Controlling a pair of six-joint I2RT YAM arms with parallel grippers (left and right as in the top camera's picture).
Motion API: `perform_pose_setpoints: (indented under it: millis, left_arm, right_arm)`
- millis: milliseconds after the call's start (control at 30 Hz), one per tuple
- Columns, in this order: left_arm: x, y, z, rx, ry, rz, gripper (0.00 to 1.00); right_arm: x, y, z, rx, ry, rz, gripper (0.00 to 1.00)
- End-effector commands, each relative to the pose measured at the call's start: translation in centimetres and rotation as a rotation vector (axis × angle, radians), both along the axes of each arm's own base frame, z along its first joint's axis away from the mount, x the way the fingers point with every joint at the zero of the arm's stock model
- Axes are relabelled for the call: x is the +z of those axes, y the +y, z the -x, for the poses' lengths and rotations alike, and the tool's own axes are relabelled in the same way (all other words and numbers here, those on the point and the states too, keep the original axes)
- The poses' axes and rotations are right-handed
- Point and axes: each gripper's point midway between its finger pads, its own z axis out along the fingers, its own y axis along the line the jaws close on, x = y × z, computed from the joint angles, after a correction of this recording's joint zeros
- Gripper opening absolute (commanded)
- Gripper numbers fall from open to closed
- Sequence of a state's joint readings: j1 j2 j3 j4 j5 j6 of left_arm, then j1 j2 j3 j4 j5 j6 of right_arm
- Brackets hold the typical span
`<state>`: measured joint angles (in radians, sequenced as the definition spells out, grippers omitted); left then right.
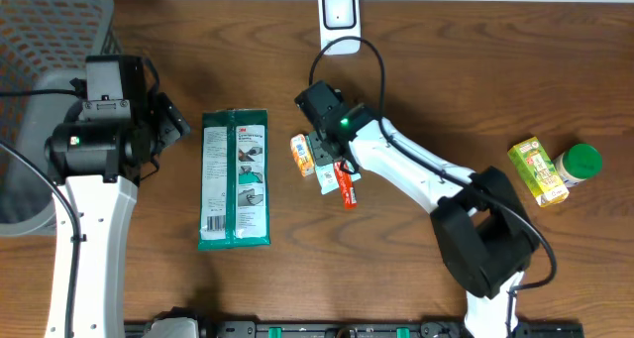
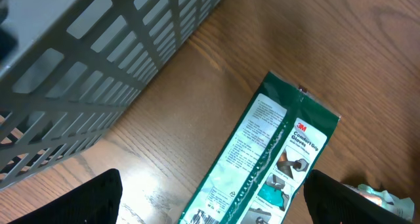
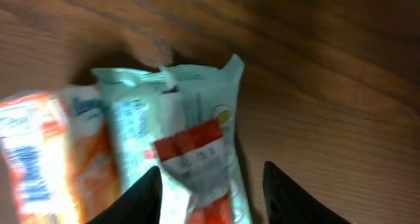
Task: Scan the item barcode
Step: 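Grasp the red-white snack stick with the right gripper and lift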
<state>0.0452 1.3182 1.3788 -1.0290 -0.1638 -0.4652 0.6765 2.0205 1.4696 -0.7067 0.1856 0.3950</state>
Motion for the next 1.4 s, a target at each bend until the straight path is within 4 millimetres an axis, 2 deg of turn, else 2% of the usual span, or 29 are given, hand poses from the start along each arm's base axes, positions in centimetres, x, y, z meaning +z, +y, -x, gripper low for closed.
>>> perform_pose_setpoints:
  millis: [0, 200, 667, 933, 1233, 1300, 1367]
  left_arm:
    - [0.4, 0.3, 0.1, 0.0, -0.006, -0.017, 0.89]
    - [0.4, 0.3, 0.1, 0.0, -0.006, -0.017, 0.89]
    - [0.4, 0.3, 0.1, 0.0, -0.006, -0.017, 0.89]
    - [0.4, 0.3, 0.1, 0.0, -0.006, -0.017, 0.89]
    - [0.4, 0.3, 0.1, 0.0, -0.006, -0.017, 0.89]
    - [0.4, 0.3, 0.1, 0.0, -0.006, -0.017, 0.89]
    - [0.4, 0.3, 0.1, 0.0, -0.006, -0.017, 0.89]
  right_arm:
    - [-0.7, -0.4, -0.3, -0.03, -0.017, 0.038, 0.38]
    - [-0.7, -0.4, -0.3, -0.03, -0.017, 0.038, 0.29]
    - [-1.5, -0.8, 0.6, -0.06, 0.027, 0.039, 0.26]
    - [-1.7, -0.6, 0.9, -0.058, 0.042, 0.024, 0.17]
    - [-2.4, -1.2, 1.7, -0.096, 0.069, 0.034, 0.2]
    - [-2.6, -1.3, 1.8, -0.096, 0.069, 0.037, 0.16]
    - [-2.5, -1.4, 1.7, -0.098, 0.063, 0.041, 0.05]
